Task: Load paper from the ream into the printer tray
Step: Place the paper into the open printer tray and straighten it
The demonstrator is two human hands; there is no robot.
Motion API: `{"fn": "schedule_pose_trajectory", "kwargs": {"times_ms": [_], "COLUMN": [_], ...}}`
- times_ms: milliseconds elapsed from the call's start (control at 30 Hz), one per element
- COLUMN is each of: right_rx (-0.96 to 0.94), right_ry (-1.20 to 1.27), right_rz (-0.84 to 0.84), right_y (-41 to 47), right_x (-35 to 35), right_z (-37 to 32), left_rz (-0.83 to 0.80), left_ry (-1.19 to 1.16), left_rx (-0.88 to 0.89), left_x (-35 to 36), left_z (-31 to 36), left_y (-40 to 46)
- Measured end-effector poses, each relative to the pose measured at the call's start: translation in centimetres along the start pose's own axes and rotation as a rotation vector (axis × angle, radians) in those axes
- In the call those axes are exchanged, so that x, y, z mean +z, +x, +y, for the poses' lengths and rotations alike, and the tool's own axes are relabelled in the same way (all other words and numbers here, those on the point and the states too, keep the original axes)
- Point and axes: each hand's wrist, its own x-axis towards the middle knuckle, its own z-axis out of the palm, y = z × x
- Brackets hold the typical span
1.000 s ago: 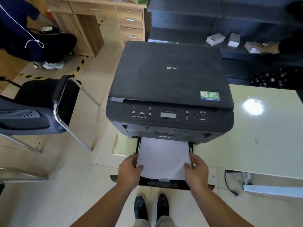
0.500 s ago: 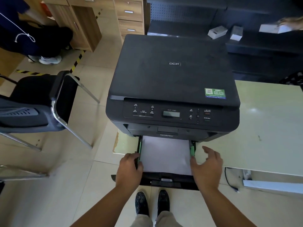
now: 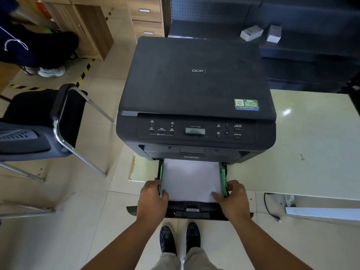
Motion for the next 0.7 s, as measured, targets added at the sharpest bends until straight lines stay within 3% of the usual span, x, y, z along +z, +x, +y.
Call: {"fn": "schedule_pose_trajectory", "kwargs": {"times_ms": [233,400,467,600,700], "right_rx": [-0.053,-0.068,-0.075,-0.055,-0.1], "right_ry": [-0.331,-0.542,-0.446,-0.014,-0.019], "right_rz": [-0.137,-0.093,-0.065,0.069,0.116], "right_y": [1.0,1.6,1.6,1.5,1.8], "right_x": [-0.3,-0.7,-0.6,-0.7,-0.5], "right_z": [-1.2,-2.5,-1.7,0.1,0.8], "left_rz": [-0.029,-0.026,-0.02,0.017,0.065], "left_ry": [0.103,0.098,0.095,0.054,0.025], "left_rx": [0.097,0.09,0.084,0.058,0.058], "left_x": [0.5,0.5,0.5,0.7,0.8], "left_z": [-0.1,0.1,0.1,0.2,0.4], "left_y": [-0.4,-0.3,-0.3,-0.1,-0.1]}}
